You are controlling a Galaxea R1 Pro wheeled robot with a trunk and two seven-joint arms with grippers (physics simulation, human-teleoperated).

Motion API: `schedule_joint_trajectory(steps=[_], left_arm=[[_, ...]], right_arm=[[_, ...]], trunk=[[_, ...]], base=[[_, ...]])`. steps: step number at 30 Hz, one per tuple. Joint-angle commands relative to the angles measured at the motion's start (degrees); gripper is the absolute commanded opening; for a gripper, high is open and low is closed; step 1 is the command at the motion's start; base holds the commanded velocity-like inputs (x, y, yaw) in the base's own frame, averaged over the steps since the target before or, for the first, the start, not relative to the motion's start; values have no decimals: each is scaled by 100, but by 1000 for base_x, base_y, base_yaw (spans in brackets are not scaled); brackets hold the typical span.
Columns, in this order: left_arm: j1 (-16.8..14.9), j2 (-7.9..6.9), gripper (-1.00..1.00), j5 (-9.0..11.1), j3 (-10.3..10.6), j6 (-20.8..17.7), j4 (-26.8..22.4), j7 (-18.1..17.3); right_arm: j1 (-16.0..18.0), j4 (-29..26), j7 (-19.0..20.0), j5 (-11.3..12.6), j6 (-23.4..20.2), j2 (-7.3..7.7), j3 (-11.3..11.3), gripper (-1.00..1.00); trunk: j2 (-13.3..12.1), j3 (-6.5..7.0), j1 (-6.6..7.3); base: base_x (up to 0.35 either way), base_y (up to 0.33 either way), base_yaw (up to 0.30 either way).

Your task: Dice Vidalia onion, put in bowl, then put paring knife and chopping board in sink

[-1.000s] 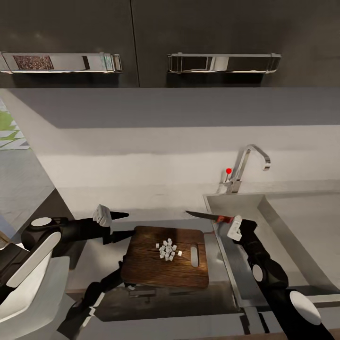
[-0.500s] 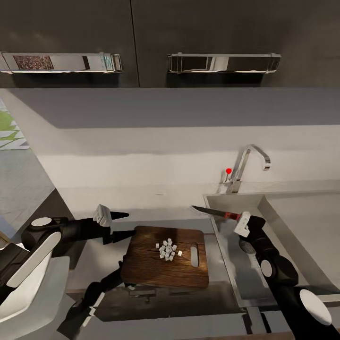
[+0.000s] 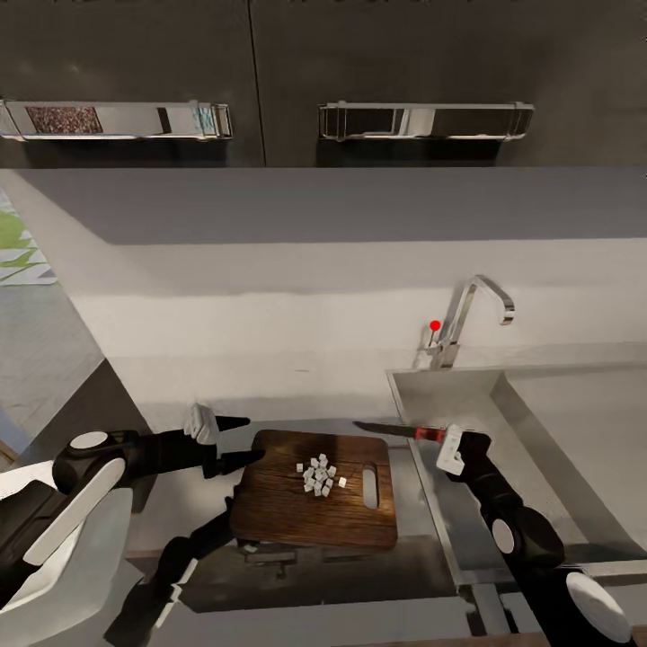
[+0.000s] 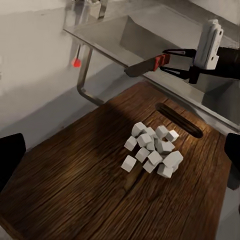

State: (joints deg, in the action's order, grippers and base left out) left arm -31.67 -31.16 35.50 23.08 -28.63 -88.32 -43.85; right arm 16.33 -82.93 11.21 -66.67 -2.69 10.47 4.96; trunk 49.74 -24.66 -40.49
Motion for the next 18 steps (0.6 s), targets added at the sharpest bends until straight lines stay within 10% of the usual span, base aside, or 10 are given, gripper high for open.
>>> schedule_joint_trajectory(steps=[1,18], left_arm=[[27,28,100,55,7,-14,32,22],[206,285,100,54,-12,529,148,34]], right_arm=[[-30,-9,23,-12,0,-28,45,-100],[-33,-11,16,143,15,-72,291,-100]], trunk=[[5,1,-1],[5,154,-1]], base=[[0,0,0],[0,0,0]])
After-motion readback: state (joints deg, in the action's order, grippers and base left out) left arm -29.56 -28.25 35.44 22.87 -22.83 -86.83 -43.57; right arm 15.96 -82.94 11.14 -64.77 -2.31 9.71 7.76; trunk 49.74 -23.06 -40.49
